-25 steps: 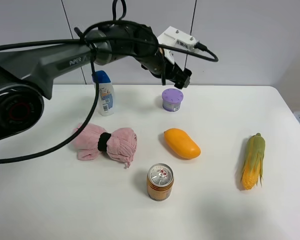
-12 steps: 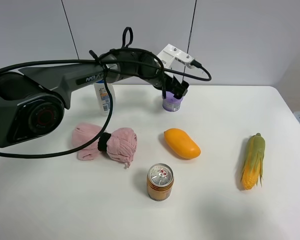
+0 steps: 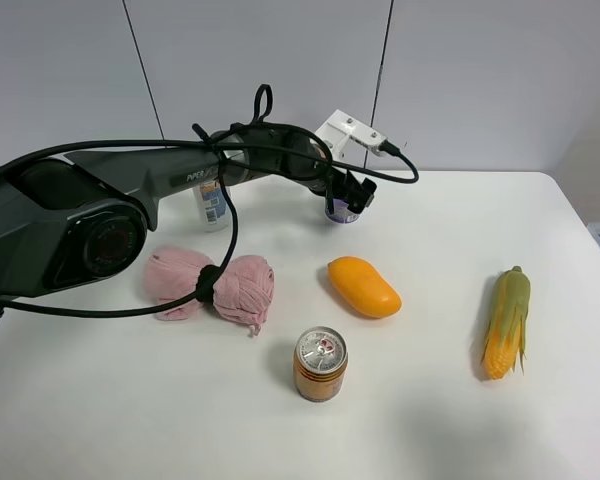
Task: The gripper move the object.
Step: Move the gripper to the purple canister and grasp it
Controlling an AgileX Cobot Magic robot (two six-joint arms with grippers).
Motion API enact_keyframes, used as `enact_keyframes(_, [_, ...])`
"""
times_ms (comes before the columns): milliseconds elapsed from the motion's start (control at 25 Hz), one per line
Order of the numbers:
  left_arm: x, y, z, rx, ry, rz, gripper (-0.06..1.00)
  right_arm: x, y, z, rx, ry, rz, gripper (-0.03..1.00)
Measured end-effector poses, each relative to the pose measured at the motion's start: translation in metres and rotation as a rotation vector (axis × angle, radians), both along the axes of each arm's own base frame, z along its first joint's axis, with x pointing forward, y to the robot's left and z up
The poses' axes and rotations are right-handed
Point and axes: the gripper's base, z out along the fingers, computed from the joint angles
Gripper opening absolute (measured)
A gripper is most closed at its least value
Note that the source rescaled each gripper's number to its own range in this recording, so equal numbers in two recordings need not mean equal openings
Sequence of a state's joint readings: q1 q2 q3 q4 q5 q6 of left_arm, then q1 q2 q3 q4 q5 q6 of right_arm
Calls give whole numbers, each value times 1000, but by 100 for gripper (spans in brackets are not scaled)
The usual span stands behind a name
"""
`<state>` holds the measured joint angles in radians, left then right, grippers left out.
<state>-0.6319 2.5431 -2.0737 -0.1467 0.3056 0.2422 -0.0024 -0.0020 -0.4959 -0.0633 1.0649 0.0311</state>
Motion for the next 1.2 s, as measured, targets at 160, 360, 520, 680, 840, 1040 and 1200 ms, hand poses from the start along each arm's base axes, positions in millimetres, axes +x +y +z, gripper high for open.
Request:
enact_keyframes(160, [2, -1, -9, -10, -9, 4, 100, 0, 0, 0, 0, 0, 0, 100])
enact_keyframes(360, [2, -1, -21, -11, -10, 9, 100, 0, 0, 0, 0, 0, 0, 100])
enact_keyframes(520, [4, -2, -24, -20, -24, 13, 100, 0, 0, 0, 0, 0, 0, 100])
enact_keyframes(680, [6, -2, -26, -35, -51, 18, 100, 0, 0, 0, 0, 0, 0, 100])
enact_keyframes(840, [6, -2, -27, -33, -51, 17, 100, 0, 0, 0, 0, 0, 0, 100])
enact_keyframes(1040, [6, -2, -32, -32, -54, 17, 84, 0, 0, 0, 0, 0, 0, 100])
enact_keyframes(1200, [6, -2, -36, -29, -52, 17, 0, 0, 0, 0, 0, 0, 0, 100])
